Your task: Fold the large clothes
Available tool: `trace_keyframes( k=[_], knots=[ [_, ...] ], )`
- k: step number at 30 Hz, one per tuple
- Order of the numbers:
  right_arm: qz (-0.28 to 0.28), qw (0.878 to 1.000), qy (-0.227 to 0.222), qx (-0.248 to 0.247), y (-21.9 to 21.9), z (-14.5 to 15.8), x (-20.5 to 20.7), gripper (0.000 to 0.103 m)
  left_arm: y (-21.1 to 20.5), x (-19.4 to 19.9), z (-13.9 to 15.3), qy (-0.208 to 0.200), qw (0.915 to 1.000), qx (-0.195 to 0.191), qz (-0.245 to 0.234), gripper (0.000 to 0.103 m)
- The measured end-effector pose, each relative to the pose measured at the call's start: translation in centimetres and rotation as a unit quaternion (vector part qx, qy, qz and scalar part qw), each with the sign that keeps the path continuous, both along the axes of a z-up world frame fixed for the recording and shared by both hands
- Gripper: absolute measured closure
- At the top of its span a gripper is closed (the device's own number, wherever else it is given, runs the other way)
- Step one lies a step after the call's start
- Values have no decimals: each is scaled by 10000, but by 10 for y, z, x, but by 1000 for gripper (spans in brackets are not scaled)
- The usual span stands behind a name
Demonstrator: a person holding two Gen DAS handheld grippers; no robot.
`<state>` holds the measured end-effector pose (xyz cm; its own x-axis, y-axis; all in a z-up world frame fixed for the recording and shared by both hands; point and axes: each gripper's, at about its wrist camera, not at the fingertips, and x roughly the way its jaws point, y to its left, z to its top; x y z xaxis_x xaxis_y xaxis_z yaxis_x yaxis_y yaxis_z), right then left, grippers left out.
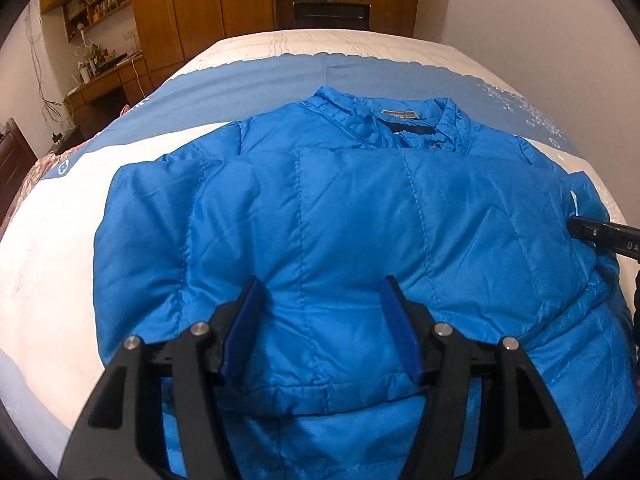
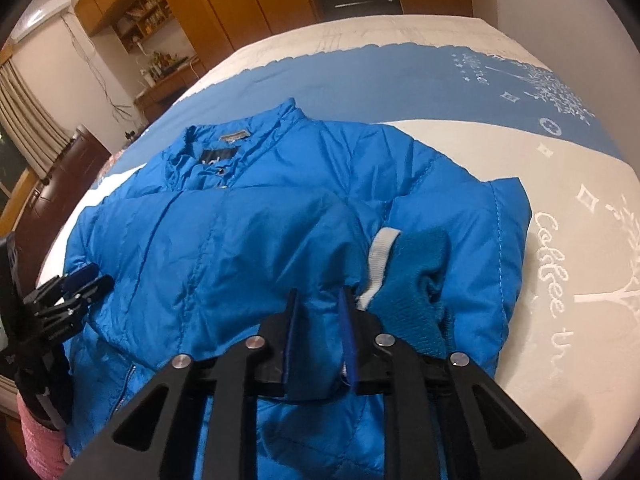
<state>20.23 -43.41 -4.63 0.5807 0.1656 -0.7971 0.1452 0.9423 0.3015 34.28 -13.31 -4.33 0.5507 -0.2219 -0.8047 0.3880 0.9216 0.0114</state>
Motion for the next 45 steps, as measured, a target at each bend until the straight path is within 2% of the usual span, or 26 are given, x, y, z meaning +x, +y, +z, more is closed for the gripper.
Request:
trace_keyframes(
  k=[3,5,7,8,9,11,15,22,26,29,37,41,45],
  knots=[
    [-5,10000,-28,-47,2,3,0,87,2,0,1,4,10000,-2,20,42],
    [6,10000,-90,17,2,11,-6,83,4,-3,5,88,10000,4,29,42],
    [79,9997,-209,120,3,22,-19,73,9,-13,13,100,9999,31,45,40],
    [112,9996,-259,95,5,28,-25,64,13,-19,16,70,9999,52,58,35],
    [129,9995,-296,-20,8,34,-33,58,19,-30,22,11,9999,118,63,31],
    [217,9987,-345,-297,15,46,-57,55,33,-55,30,-104,9997,201,22,27],
    [454,9986,-244,-147,25,48,-103,47,64,-104,34,-158,9992,359,67,24],
    [467,9986,95,234,34,29,-195,42,112,-180,32,-221,9980,513,302,24],
    [410,9987,172,242,43,20,-238,40,127,-209,31,-215,9977,518,374,24],
    [399,9989,175,176,50,19,-264,35,139,-231,30,-204,9976,500,431,22],
    [450,9981,332,252,61,5,-307,32,168,-250,18,-22,9964,491,688,17],
    [447,9978,384,313,67,-6,-315,31,184,-251,7,359,9961,289,753,16],
    [500,9977,273,371,72,-7,-316,31,198,-251,-1,805,9937,-312,709,15]
  ],
)
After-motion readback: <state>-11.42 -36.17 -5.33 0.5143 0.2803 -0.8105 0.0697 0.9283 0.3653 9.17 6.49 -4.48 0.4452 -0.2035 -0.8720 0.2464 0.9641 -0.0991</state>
